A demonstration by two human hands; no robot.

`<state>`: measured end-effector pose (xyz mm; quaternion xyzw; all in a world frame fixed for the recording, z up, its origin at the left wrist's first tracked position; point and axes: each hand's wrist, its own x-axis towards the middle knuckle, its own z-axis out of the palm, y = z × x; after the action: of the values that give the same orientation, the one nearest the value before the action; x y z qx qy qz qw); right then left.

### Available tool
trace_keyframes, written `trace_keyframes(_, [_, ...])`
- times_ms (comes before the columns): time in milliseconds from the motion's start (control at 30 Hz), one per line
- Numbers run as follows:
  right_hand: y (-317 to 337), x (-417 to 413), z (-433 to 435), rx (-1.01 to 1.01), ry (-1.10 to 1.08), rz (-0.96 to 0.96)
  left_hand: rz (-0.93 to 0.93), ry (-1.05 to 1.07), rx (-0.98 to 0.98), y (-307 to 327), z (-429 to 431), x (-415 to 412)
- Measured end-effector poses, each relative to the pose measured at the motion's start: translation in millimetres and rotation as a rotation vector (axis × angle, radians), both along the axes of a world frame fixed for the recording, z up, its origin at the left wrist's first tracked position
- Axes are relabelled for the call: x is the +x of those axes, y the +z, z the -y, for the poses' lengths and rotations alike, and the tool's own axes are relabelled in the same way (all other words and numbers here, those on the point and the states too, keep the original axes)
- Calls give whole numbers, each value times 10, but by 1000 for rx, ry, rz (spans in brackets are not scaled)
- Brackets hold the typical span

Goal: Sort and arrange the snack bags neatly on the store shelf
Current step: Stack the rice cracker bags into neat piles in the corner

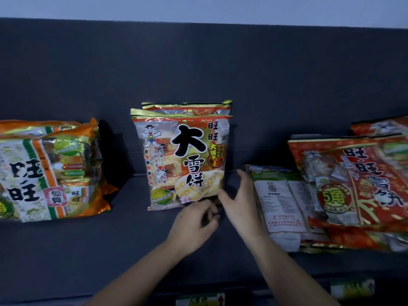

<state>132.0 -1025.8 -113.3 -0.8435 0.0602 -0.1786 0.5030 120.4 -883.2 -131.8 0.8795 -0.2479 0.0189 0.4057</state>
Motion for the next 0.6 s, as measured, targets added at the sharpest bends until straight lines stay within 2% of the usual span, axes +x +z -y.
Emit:
trace_keyframes(100, [110, -96, 387, -347, -63, -126, -359, -132, -82, 83, 558, 3])
trace_keyframes(167, [76, -208, 658, -559, -128, -227, -493, -85, -134, 77, 874, -1])
trace_keyframes(200, [55, -278, 767, -593, -141, -266, -547, -56, -169, 53, 1007, -2])
trace_keyframes(300, [-32, -425, 998, -568, -102, -342, -783, 37, -386, 18, 1319, 44])
trace_keyframes(367, [-74, -478, 1023, -630, -63, -388, -890, 107, -511, 41, 1442, 111])
trace_keyframes(467, [-112, -506, 1002, -672, -47, -419, -918, 142, -494, 97, 1523, 179])
trace_keyframes(600, [-72, -514, 1097, -472, -9, -326, -911, 142, -620, 180, 1579, 178])
